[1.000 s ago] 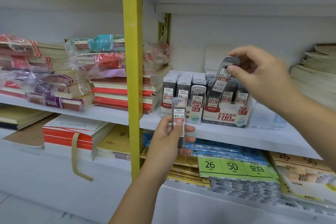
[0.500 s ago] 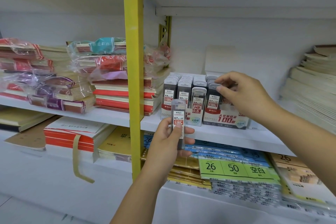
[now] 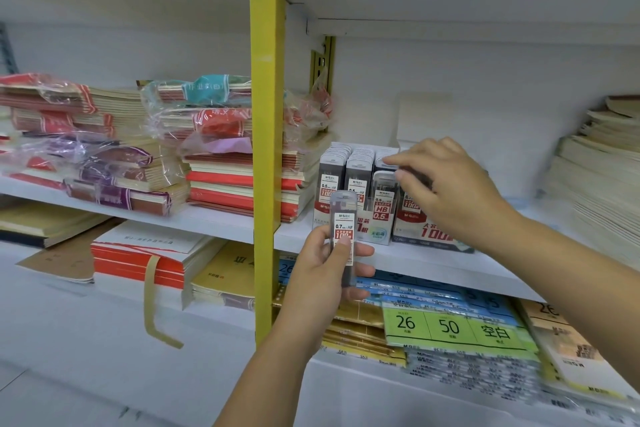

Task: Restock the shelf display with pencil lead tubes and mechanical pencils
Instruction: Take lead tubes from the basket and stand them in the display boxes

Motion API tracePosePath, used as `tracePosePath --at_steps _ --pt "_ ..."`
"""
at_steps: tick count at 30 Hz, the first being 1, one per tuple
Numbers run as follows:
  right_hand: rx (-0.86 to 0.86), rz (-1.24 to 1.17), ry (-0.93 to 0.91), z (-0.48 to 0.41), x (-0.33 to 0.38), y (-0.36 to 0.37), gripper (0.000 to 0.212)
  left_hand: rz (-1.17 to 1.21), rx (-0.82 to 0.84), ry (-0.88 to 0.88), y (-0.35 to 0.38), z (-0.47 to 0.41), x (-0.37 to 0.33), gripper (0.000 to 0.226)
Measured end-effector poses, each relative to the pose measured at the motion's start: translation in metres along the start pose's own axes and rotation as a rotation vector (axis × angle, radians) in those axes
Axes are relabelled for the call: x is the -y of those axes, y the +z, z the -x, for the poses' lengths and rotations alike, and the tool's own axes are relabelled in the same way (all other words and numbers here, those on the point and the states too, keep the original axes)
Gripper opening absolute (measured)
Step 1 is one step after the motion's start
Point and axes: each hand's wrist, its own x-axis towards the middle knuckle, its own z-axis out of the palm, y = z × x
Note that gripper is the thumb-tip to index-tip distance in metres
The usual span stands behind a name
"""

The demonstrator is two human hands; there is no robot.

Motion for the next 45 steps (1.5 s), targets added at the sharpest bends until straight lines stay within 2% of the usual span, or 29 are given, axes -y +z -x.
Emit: tracePosePath --at_steps 2,7,12,18,20,22,25,27,28,31,33,35,37,40,45 --pt "0.026 0.014 -0.003 -0.003 0.005 0.002 0.03 0.005 0.001 0.002 -0.001 0.001 0.0 0.015" --pt "-0.061 -0.198 0.176 -0.021 0.0 -0.001 0.011 0.019 -0.01 0.01 -0.005 -0.001 -0.002 0.015" --pt "-0.053 0.055 0.154 -0.025 0.0 0.011 0.017 0.019 -0.009 0.006 -0.007 -0.001 -0.004 0.016" --pt "-0.166 0.085 0.094 -0.008 0.004 0.011 0.027 0.034 0.02 0.005 -0.006 0.004 -0.008 0.016" --pt "-0.264 -0.036 0.034 0.008 0.011 0.01 0.024 0.049 0.042 0.013 -0.005 0.005 -0.008 0.018" --pt "-0.255 -0.268 0.054 0.023 0.021 0.011 0.023 0.049 0.07 0.02 -0.002 0.007 -0.009 0.02" --pt "-0.027 -0.649 0.203 0.035 0.033 0.013 0.034 0.017 0.116 0.022 0.003 0.01 -0.007 0.019" --pt "0.1 -0.741 0.256 0.042 0.034 0.016 0.036 -0.006 0.146 0.021 0.008 0.012 -0.006 0.017" --pt "0.102 -0.76 0.265 0.045 0.033 0.016 0.034 -0.028 0.155 0.021 0.011 0.012 -0.005 0.017" --pt "-0.077 -0.805 0.25 0.049 0.023 0.0 0.038 -0.197 0.083 0.117 0.022 0.009 -0.002 0.019" --pt "-0.239 -0.777 0.226 0.043 0.009 -0.018 0.039 -0.492 -0.056 0.275 0.026 0.004 0.004 0.032" --pt "-0.323 -0.701 0.184 0.035 -0.004 -0.033 0.036 -0.739 -0.176 0.449 0.028 0.002 0.004 0.045" --pt "-0.343 -0.605 0.123 0.028 -0.013 -0.039 0.029 -0.876 -0.21 0.518 0.027 -0.004 0.006 0.054" --pt "-0.291 -0.41 0.046 0.019 -0.018 -0.036 0.027 -1.029 -0.174 0.51 0.025 -0.012 0.011 0.064" --pt "-0.22 -0.288 0.084 0.006 -0.027 -0.023 0.031 -1.08 -0.154 0.529 0.021 -0.018 0.018 0.066"
